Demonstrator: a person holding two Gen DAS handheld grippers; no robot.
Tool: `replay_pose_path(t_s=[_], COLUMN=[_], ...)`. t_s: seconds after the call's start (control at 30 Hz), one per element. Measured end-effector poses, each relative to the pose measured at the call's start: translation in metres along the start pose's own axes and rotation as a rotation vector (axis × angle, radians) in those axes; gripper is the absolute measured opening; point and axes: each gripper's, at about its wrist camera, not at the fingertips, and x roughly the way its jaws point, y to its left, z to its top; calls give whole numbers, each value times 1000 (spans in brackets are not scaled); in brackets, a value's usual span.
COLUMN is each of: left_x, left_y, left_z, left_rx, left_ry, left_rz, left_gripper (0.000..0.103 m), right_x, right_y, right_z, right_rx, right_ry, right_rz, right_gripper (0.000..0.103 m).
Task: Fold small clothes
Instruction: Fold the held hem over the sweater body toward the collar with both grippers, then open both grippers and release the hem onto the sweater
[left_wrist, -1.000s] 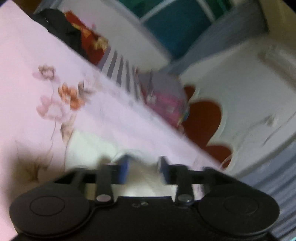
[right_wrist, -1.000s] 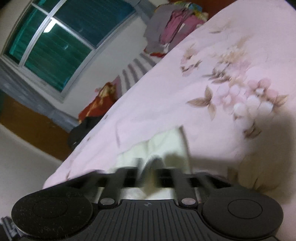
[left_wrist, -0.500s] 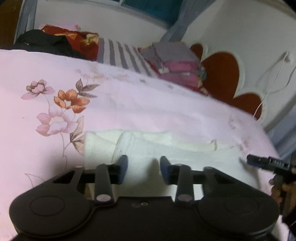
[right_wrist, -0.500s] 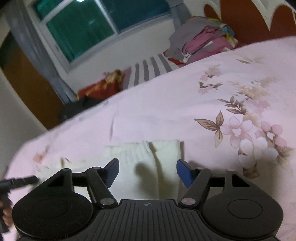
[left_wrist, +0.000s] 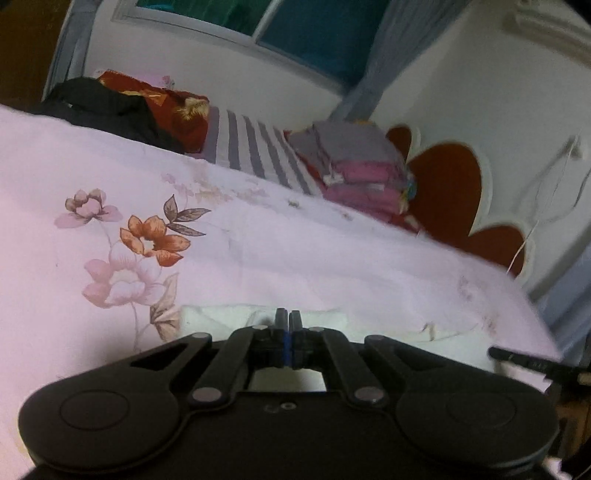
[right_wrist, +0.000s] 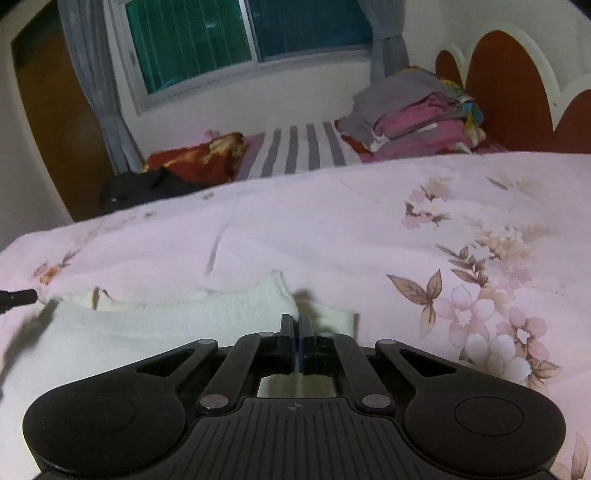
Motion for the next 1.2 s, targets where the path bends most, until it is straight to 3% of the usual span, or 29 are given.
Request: replay_pose_path(t_s=[0.03,0.07,0.1,0.13,0.2,0.27,0.4,0.43,0.47,0.53,0.63,0.7,0.73,0.77,0.83,0.87,0.9,0.93,0.97,1.0,1.07,1.1,1.2], left_x=[-1,-1,-2,-2,6,12,25,25,27,23,9,20,30,39,43,39,31,17,6,-1,5,12,32], left_y=[-3,-8,-12,-15,-16,-12,-7,-4,0,1,-5,-6,-6,-5,-5,-5,-9,-20,-34,-48,-82,-97,-129], left_z=[-1,-1,-3,-3,-4,-5,-6,-5,-3,0,3,2,0,-2,-4,-3,-1,-2,-4,-8,-16,-21,-38], left_rx=[32,58,93,126,149,130,93,60,34,17,37,43,51,62,62,47,53,102,159,208,291,329,352], left_ry=[6,15,16,21,58,82,131,133,140,111,1,30,57,86,82,79,61,4,-49,-78,-43,-25,12], left_rz=[25,46,59,72,104,88,86,71,53,35,14,31,53,75,90,102,134,210,235,210,132,119,75], left_gripper=[9,31,40,38,38,34,29,26,4,2,2,2,2,4,11,18,31,37,46,58,66,66,67], right_x=[2,2,1,1,1,2,16,18,18,16,-2,-3,5,17,23,22,18,8,-7,-14,-10,-3,20], right_y=[1,2,0,-1,-5,-4,0,2,4,6,3,1,2,5,6,5,4,3,5,10,32,48,88], right_z=[-2,-4,-4,-3,-2,-1,0,-1,-1,-2,-1,-1,-2,-5,-9,-8,-7,-7,-8,-7,-5,-7,-13], right_rx=[-8,0,13,30,50,38,14,-6,-24,-45,-38,-35,-48,-74,-85,-60,-30,-4,12,18,-15,-49,-118], right_ry=[5,-7,-14,-12,-4,-12,68,74,74,74,-19,-35,-2,36,23,16,3,-49,-134,-160,-107,-88,-17], right_rz=[0,-6,-7,-6,-4,-11,-6,-8,-5,-3,-8,-20,-38,-77,-105,-116,-128,-154,-159,-121,-35,24,102], right_gripper=[1,1,1,4,33,35,34,28,0,1,1,1,1,1,1,12,45,61,70,70,68,60,52])
